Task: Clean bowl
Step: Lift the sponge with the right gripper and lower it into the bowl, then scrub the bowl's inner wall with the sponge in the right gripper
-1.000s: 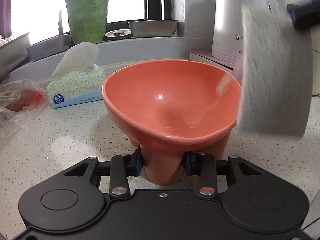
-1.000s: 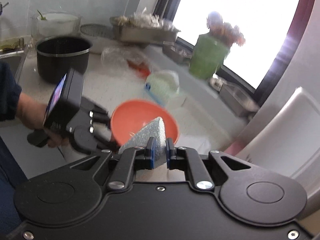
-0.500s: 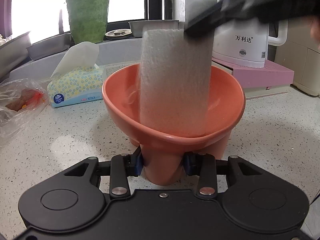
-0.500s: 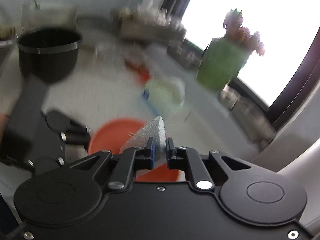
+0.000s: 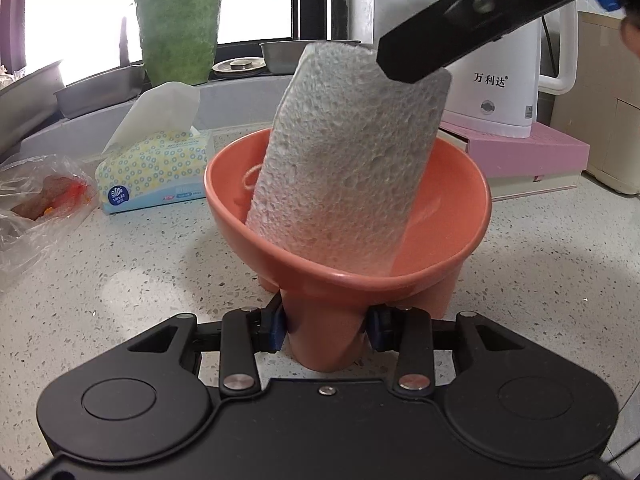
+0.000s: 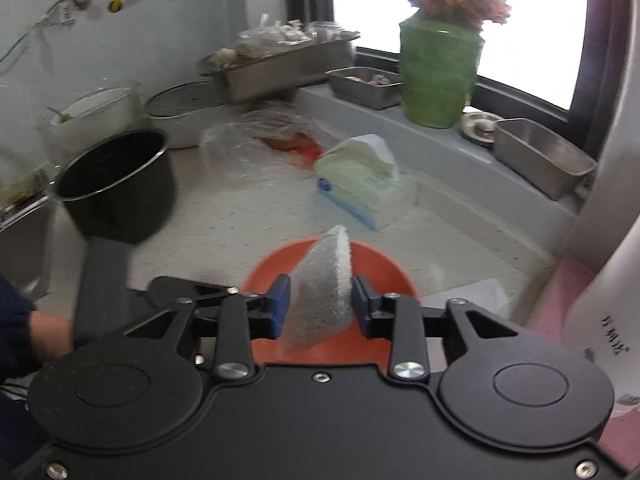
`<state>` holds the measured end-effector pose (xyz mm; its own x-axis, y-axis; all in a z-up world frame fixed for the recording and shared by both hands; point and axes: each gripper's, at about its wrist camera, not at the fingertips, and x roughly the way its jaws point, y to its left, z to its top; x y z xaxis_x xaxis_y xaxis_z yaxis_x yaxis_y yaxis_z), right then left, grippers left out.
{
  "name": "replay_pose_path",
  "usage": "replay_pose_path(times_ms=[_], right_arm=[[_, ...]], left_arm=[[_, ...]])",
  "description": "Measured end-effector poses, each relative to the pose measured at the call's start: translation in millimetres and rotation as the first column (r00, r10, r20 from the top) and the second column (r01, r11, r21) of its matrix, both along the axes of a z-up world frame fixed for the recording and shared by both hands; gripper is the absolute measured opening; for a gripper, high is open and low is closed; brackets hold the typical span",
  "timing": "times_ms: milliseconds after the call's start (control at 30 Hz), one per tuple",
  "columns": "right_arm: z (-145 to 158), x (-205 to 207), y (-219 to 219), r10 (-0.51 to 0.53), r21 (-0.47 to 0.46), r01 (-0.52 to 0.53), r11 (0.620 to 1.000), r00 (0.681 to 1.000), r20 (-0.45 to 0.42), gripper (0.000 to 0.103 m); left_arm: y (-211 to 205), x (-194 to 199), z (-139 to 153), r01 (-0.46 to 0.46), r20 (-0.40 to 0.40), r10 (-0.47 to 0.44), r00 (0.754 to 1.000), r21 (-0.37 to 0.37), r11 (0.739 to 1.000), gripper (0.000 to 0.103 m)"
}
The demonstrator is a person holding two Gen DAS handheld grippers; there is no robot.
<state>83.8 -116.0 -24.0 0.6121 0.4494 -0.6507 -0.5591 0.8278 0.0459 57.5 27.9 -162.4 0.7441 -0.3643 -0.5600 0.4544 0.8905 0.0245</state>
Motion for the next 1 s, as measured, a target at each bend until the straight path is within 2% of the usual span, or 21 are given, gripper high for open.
replay_pose_path(times_ms=[33,267,400,433,467,500,600,900,1000], right_arm=[[-0.3,-1.2,3.3,0.006,-0.006,-0.006,1.000,1.000,-0.001,0.060],[-15.3,-4.0,25.7,0.001,0.009,-0.001,1.000,1.000,-0.027,0.059],[-18.9,4.1,29.3,-0.071,0.002,0.071,0.997,0.997,-0.026,0.059],[-19.7,8.2,29.2,-0.103,0.001,0.103,0.995,0.994,-0.028,0.051],[-20.2,10.9,27.8,-0.133,0.013,0.134,0.991,0.991,-0.027,0.016],[-20.6,13.5,26.4,-0.164,0.025,0.164,0.986,0.986,-0.026,0.012],[-21.1,13.7,23.5,-0.181,0.074,0.183,0.980,0.983,-0.029,0.011],[-26.4,-7.2,45.8,-0.086,-0.081,0.093,0.992,0.993,0.084,0.012],[-21.8,-2.3,52.7,-0.072,-0.113,0.080,0.990,0.995,0.075,0.011]], left_arm=[[0.0,0.2,0.0,0.000,0.000,0.000,1.000,0.000,1.000,0.039],[0.1,0.7,0.1,-0.001,-0.001,0.001,1.000,-0.002,1.000,0.039],[-0.2,0.6,0.1,-0.002,-0.001,0.002,1.000,-0.003,1.000,0.039],[-1.1,0.0,0.1,-0.004,-0.001,0.004,1.000,-0.003,1.000,0.039],[-4.1,-1.9,0.1,-0.010,-0.002,0.010,1.000,-0.002,1.000,0.039],[-6.1,-3.2,0.1,-0.014,-0.002,0.014,1.000,-0.001,1.000,0.039],[-6.0,-3.6,0.1,-0.014,-0.001,0.014,1.000,0.000,1.000,0.039],[-5.1,-2.6,-0.3,-0.011,0.000,0.011,1.000,0.003,1.000,0.039],[-5.6,-2.8,-0.6,-0.012,0.004,0.012,1.000,0.008,1.000,0.038]])
